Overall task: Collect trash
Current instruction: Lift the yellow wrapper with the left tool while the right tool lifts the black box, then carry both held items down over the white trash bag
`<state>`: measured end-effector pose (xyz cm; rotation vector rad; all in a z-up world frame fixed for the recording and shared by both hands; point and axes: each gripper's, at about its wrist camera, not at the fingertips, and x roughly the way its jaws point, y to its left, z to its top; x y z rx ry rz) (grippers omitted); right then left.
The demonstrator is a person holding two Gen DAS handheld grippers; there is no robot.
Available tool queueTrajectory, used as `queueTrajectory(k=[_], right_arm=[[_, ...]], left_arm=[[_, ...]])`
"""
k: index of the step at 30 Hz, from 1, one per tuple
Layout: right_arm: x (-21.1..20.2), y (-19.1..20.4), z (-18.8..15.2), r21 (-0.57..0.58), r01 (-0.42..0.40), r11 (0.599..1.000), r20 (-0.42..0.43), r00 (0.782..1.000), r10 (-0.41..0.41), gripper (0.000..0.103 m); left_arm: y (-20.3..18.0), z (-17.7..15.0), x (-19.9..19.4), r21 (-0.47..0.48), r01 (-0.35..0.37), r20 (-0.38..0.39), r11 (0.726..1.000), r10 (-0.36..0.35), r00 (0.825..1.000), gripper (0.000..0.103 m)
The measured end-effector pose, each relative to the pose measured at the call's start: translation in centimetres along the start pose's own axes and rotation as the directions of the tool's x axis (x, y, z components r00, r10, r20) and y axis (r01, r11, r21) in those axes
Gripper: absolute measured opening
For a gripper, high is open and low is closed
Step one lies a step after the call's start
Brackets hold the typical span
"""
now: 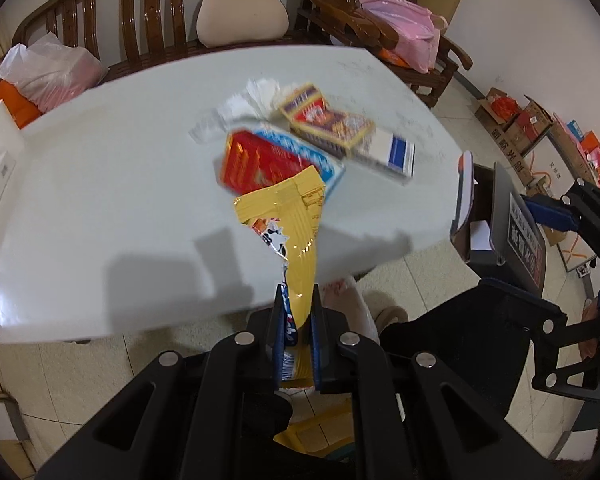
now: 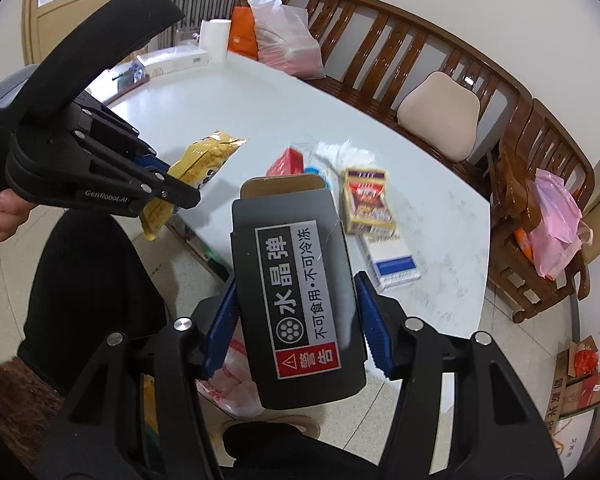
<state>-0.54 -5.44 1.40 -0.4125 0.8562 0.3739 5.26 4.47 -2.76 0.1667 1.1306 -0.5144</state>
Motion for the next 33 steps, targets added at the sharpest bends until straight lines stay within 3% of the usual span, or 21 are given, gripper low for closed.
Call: queueTrajectory(k=[12,33], right_arm=[[3.4,2.3,-5.0,-0.002,-0.015,1.0,-0.078,0.997,0.015,0.056],[11.2,4.5,-9.9,0.05,-0.053,0.997,-0.197,0.978,0.062,0.056]], left_arm=[[-2.4,-4.6,4.7,0.044,0.004,-0.041,0.999,-0.002,0.999,0.011],[-1.9,-9.6,13.3,0.055,-0.088,-0.146,0.995,0.095,0.985,0.011]])
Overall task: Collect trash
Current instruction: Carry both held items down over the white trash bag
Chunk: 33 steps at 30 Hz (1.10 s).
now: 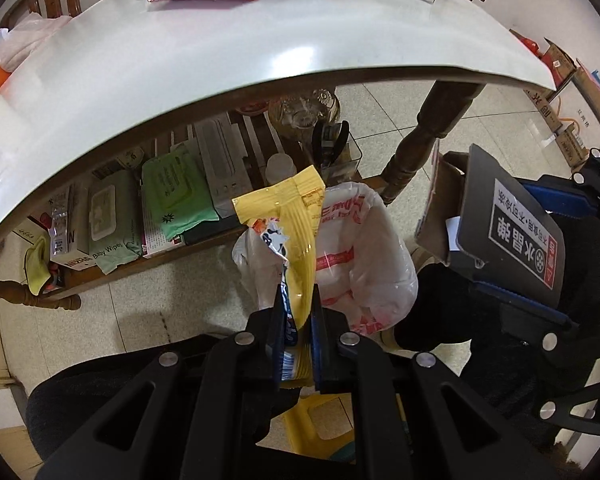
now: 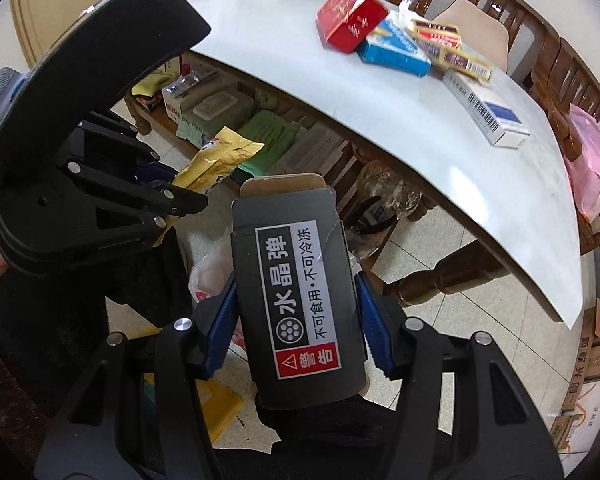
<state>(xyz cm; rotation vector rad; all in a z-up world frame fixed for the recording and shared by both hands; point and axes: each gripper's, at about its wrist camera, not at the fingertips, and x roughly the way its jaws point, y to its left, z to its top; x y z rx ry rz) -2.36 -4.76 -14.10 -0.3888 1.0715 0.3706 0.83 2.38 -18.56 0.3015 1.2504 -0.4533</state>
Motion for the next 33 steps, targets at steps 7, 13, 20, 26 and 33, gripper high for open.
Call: queueTrajectory(k=[7,13,20,26,33], right_arm=[[3.0,-0.2,-0.8,0.018,-0.014,1.0,-0.036,0.999,0.015,0.056],[5.9,-1.1,-1.4,0.065,-0.035,0.997,-0.064,0.997,0.039,0.056],[9.1,-2.2,-1.7,0.102,-0.043,0.994,-0.096,0.994,0.053,0.056],[12.0,-2.7,-1.6,0.13,-0.067,0.989,-0.128,0.988,0.084,0.056],[16.0,-3.2,-2.1,0.171,-0.089,0.981,-0.175,0.977,0.119,0.056]], left_arm=[[-0.3,0.3,2.3,0.007,0.021,-0.032,1.0,-0.02,0.999,0.011],[-0.1,0.2,5.5,-0.008,0.058,-0.086,0.998,-0.058,0.995,0.011],[0.5,0.4,9.4,-0.052,0.097,-0.148,0.994,-0.104,0.984,0.011],[1.4,0.8,12.9,-0.105,0.123,-0.214,0.987,-0.144,0.966,0.011],[1.9,0.6,15.7,-0.13,0.113,-0.275,0.985,-0.145,0.95,0.011]])
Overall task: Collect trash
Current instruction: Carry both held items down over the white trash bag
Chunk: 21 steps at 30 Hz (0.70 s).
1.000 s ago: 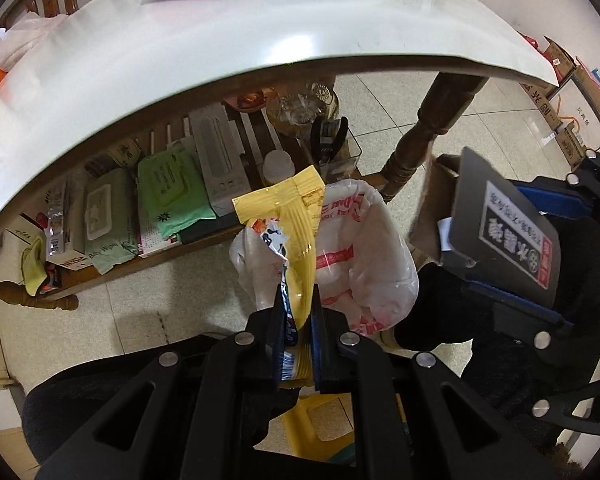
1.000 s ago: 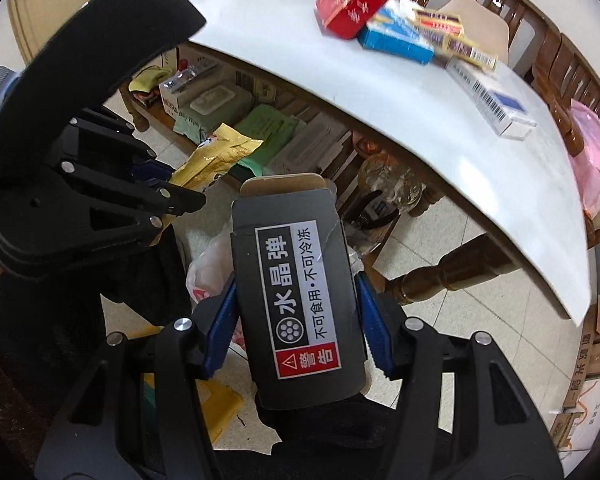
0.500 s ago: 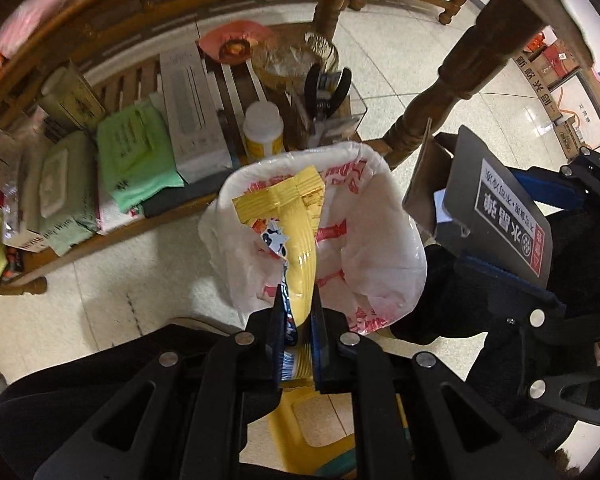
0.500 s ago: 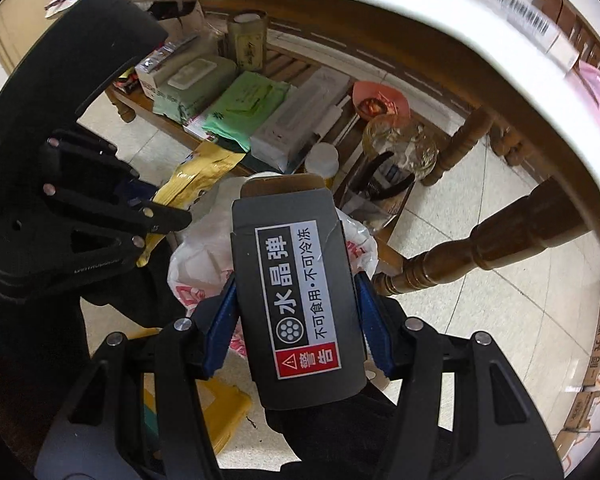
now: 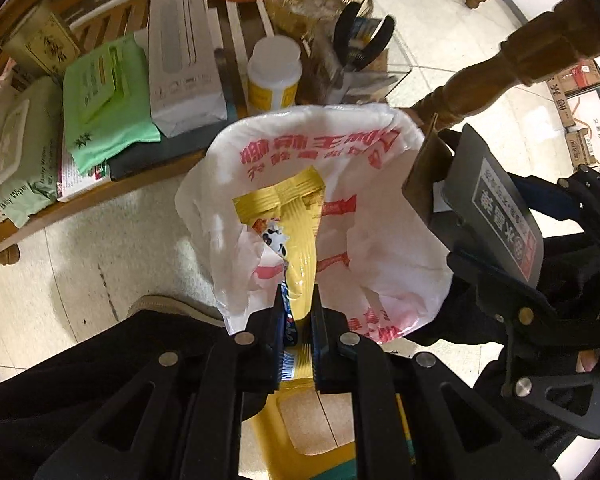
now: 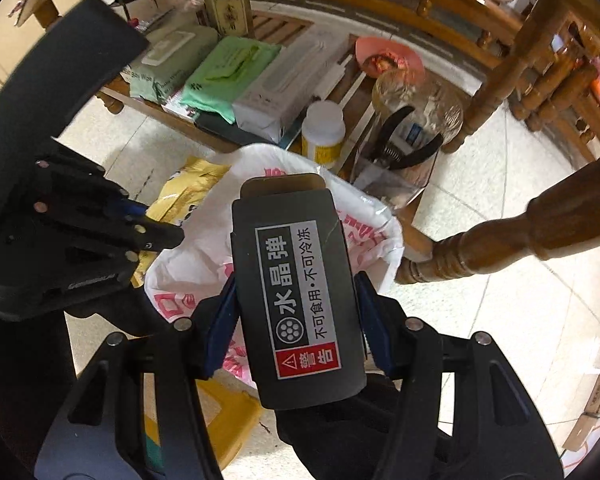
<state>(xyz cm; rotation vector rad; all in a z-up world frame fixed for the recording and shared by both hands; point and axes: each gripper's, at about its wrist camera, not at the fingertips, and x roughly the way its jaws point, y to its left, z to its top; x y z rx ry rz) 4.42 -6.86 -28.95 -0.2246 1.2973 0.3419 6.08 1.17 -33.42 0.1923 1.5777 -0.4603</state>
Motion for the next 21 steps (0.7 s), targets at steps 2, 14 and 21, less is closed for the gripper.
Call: queueTrajectory(k=[2,14,21], right_arm=[[0.9,-0.2,0.0,0.003,-0.001,1.0,-0.015,1.0,0.001,0.056],[6.1,-1.7,0.1,0.066,-0.018,0.998,-0.091,0.996,0.024,0.056],[8.0,-2.1,0.1,0.095,-0.033,0.995,-0.134,0.99,0.046,0.056]], left_arm=[[0.2,0.3,1.0,-0.008,-0.005,-0.022,1.0,0.005,1.0,0.011],[0.8,2.1,5.9,-0.038,0.011,-0.121,0.999,-0.015,0.993,0.011],[1.8,3.4,8.1,-0.084,0.029,-0.156,0.996,-0.042,0.987,0.011]])
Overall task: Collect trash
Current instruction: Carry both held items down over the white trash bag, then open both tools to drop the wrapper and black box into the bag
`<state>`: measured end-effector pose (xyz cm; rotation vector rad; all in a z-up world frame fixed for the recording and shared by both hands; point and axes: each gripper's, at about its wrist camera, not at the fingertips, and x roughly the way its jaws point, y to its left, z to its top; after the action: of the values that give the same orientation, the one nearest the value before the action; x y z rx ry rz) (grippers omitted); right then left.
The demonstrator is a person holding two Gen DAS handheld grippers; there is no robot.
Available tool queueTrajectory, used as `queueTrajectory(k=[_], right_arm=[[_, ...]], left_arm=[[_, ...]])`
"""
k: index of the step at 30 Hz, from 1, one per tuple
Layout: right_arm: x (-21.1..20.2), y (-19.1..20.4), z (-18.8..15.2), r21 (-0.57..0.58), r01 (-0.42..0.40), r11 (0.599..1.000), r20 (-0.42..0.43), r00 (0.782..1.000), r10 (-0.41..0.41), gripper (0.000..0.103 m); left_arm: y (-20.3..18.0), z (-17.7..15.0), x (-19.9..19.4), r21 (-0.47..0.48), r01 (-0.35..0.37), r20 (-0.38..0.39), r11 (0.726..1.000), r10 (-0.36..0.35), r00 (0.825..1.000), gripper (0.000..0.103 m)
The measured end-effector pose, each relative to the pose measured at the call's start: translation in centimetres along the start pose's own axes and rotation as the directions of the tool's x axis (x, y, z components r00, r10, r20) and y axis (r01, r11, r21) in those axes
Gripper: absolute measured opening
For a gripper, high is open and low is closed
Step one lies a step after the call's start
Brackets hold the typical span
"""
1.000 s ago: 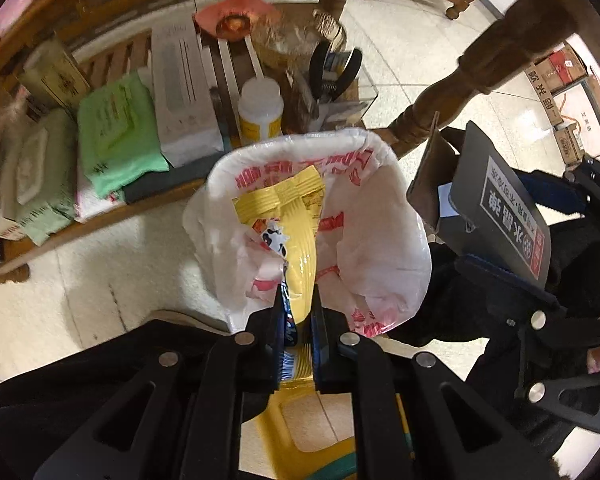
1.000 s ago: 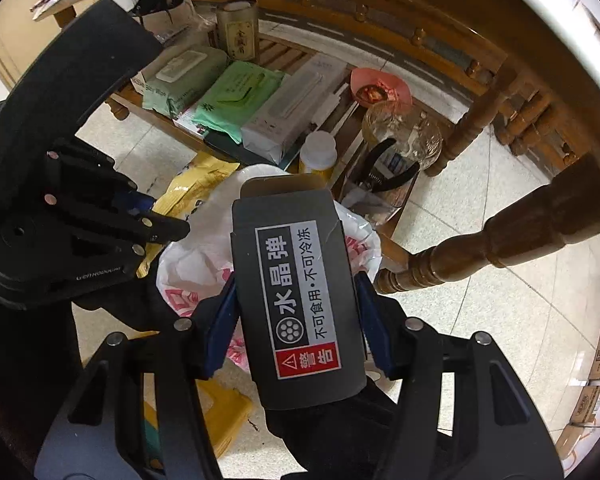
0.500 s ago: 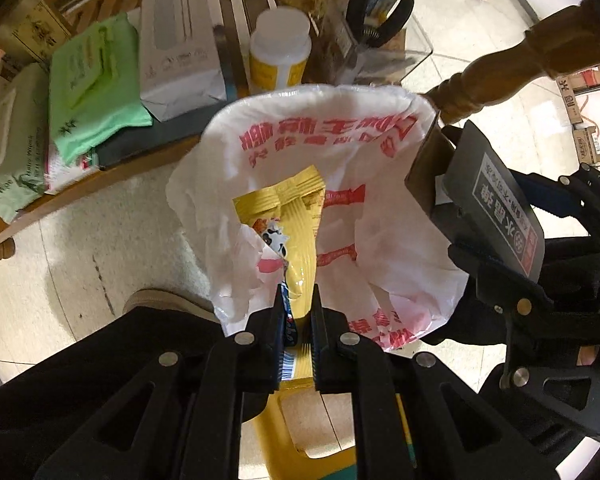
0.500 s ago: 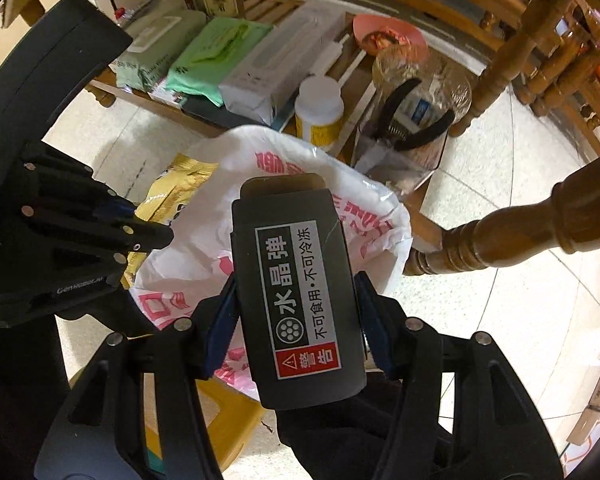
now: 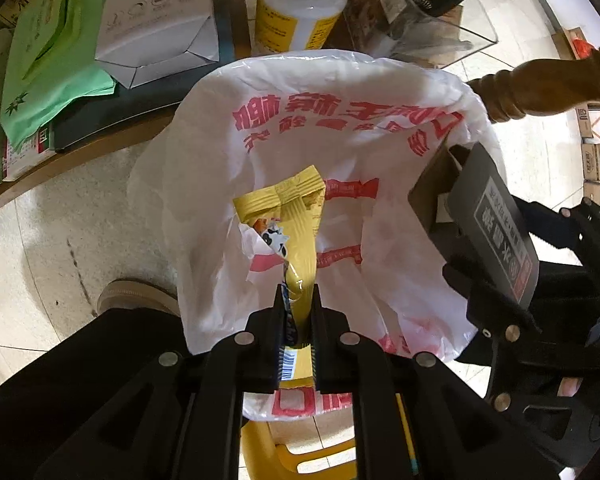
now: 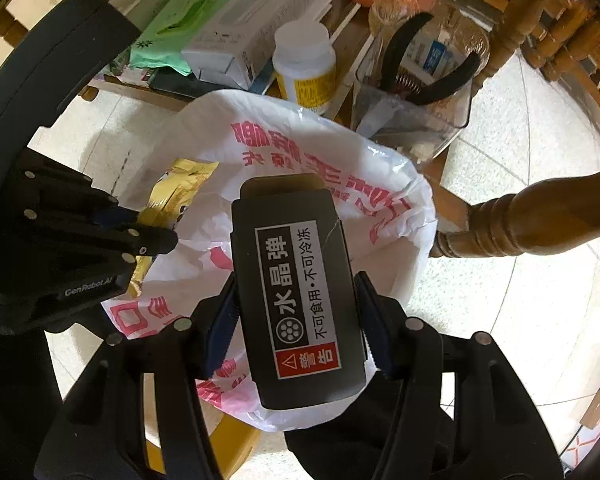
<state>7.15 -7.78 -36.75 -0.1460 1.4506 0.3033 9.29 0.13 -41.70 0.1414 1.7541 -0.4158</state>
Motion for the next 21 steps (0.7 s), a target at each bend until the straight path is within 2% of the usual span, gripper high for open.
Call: queueTrajectory(k=[12,13,14,16,18,21], right_arm=[[1.4,0.4,0.4,-0.013,-0.001,1.0,-0.031,1.0,0.0,0.056],[1.6,0.4,0.3,-0.013,-0.002,1.0,-0.032,0.999,0.002,0.059],[1.7,0.4,0.4,-0.01,-0.002,1.0,-0.033,0.999,0.002,0.07],[1.7,0.5,0.3,-0.005,0.006,1.0,-0.023,1.0,-0.007,0.08],[1.8,0.7,0.4,-0.006,0.009,1.0,-0.019,1.0,-0.009,0.08],[1.5,0.4,0.6,-0.006,0.01,1.0,-0.01,1.0,-0.01,0.079]], left_arm=[[0.2,0.3,1.5,-0.005,-0.019,-0.043,1.0,0.019,0.999,0.014],[0.1,0.3,1.5,-0.003,-0.023,-0.045,1.0,0.023,0.999,0.019],[0.1,0.3,1.6,-0.001,-0.027,-0.045,1.0,0.027,0.999,0.022],[-0.2,0.5,1.6,0.006,-0.042,-0.036,0.999,0.042,0.998,0.033],[-0.3,0.5,1.3,0.014,-0.055,-0.025,0.998,0.056,0.998,0.042],[-0.5,0.6,1.0,0.025,-0.063,-0.017,0.998,0.064,0.998,0.044]])
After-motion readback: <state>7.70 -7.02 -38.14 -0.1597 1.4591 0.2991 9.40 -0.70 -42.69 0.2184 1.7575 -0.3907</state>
